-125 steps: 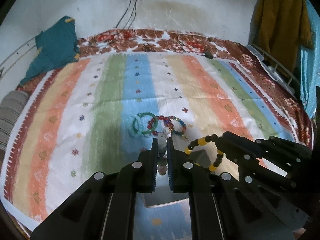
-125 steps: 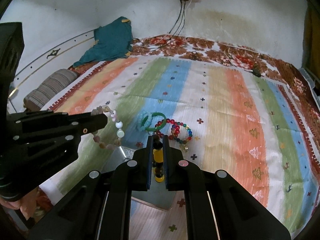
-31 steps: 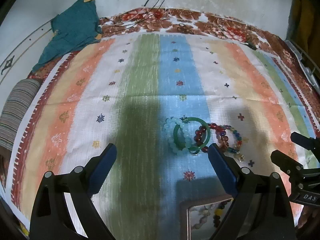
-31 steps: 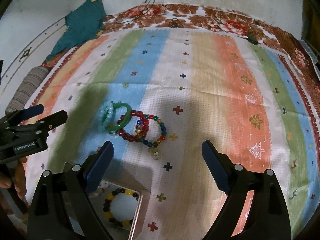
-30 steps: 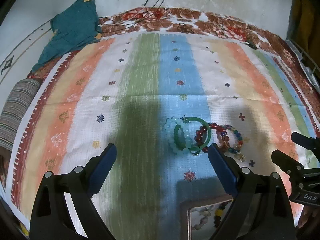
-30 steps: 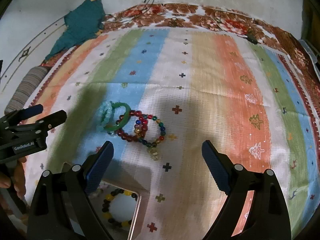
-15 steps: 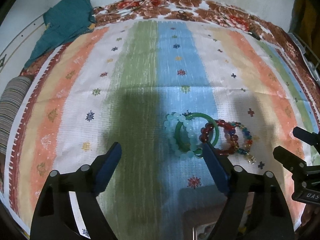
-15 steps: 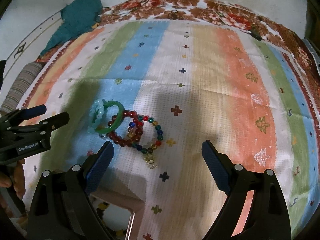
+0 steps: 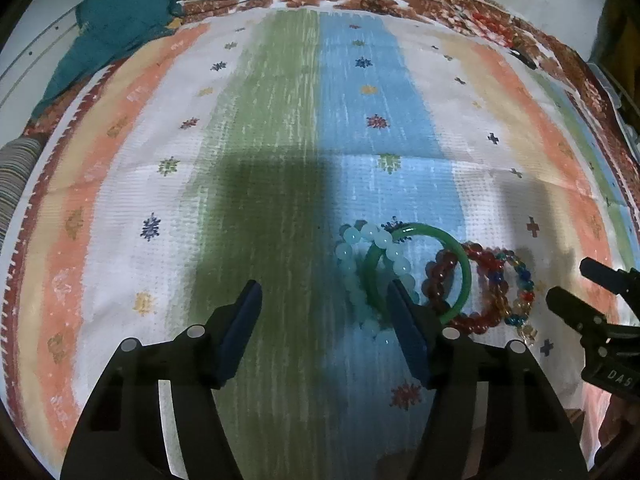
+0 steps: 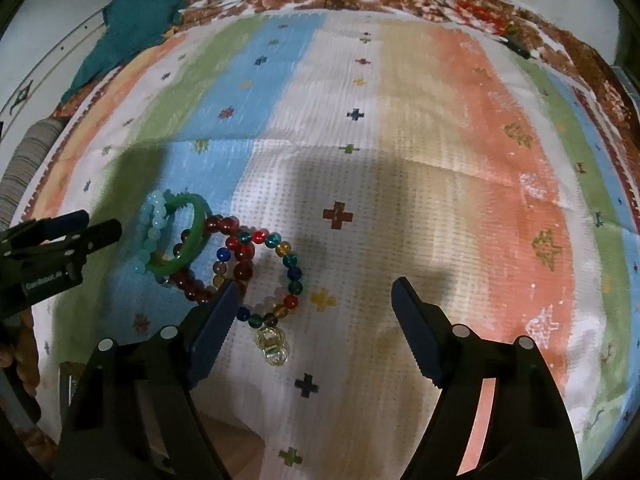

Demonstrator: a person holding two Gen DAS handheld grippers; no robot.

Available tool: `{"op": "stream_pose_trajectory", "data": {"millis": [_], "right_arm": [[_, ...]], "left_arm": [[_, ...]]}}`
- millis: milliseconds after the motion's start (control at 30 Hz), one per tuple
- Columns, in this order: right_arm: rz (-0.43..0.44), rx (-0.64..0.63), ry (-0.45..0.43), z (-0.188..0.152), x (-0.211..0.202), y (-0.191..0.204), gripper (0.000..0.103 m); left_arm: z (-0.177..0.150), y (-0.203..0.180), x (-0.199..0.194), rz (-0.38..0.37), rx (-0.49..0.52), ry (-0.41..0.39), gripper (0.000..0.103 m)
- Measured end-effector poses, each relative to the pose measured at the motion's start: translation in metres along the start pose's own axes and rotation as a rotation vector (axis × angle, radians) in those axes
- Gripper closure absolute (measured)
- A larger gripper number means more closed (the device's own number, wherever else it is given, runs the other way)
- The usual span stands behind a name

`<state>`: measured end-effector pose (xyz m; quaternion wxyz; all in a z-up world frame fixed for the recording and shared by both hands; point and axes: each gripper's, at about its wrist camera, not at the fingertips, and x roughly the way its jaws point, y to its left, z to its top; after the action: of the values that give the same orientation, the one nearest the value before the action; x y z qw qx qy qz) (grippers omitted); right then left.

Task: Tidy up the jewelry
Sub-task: 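Move both open tools forward to the remaining bracelets, then grasp the pale aqua bead bracelet with the left tool while the right grasps the multicolour bracelet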

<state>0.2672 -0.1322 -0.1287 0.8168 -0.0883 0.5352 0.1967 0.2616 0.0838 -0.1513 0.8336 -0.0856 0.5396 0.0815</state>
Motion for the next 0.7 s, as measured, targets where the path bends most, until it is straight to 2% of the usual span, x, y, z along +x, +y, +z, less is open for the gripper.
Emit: {"op": "stream_pose_trajectory", "data": {"millis": [200,467,567,600,700], "right_arm": [[-0.006,-0.011,0.016,0.005,0.013,0.003,0.034],[-0.029,-0.026,0.057,0.002,0.033,0.001,0.049],[-0.037,-0.035,0.053,0.002,0.034,0.002,0.049],[-0.043,-0.037,0.053,0.002,0.034,0.002,0.05],[-0.05,-0.039,0.05,0.001,0.035,0.001,0.053]], "left_arm": [[0.003,0.0,0.017,0.018,0.006,0.019,0.044],[0.001,0.0,0.031,0.047,0.028,0.029,0.043],[0.0,0.001,0.035,0.047,0.024,0.038,0.049],[0.0,0.002,0.037,0.065,0.028,0.044,0.056],[-0.002,0.004,0.039,0.062,0.026,0.04,0.058]]}}
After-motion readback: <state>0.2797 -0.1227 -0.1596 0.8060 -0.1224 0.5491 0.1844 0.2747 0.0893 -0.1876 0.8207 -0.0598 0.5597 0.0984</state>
